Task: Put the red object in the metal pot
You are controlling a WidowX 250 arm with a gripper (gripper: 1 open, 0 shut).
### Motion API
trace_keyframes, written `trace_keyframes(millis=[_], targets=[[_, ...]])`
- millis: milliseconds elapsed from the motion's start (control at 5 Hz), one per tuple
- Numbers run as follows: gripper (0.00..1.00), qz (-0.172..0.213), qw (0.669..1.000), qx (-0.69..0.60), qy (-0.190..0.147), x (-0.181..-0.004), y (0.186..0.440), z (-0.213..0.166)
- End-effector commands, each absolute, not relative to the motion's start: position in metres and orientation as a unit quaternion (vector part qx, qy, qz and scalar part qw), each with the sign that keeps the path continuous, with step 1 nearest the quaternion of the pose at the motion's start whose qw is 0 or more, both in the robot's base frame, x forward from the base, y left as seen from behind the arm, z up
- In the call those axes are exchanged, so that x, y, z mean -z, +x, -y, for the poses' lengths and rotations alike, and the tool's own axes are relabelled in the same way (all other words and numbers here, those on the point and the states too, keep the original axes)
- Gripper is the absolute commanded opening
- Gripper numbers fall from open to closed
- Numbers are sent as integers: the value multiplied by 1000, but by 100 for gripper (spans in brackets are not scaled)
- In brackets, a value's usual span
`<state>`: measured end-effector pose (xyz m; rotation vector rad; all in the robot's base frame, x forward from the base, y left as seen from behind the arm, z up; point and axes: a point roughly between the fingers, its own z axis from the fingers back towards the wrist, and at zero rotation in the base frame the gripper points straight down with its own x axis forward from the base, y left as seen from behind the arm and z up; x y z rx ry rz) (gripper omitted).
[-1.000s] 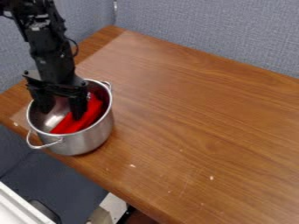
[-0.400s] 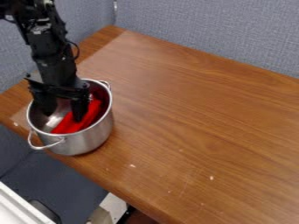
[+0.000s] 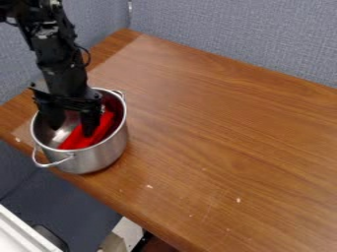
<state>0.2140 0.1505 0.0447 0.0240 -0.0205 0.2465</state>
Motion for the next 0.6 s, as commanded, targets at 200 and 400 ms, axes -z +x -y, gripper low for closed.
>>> trace_keyframes(millis=[200,400], targets=[[100,-1,994,-110,11,-29,215,-143],[100,0,994,-106,13,-25,215,-142]])
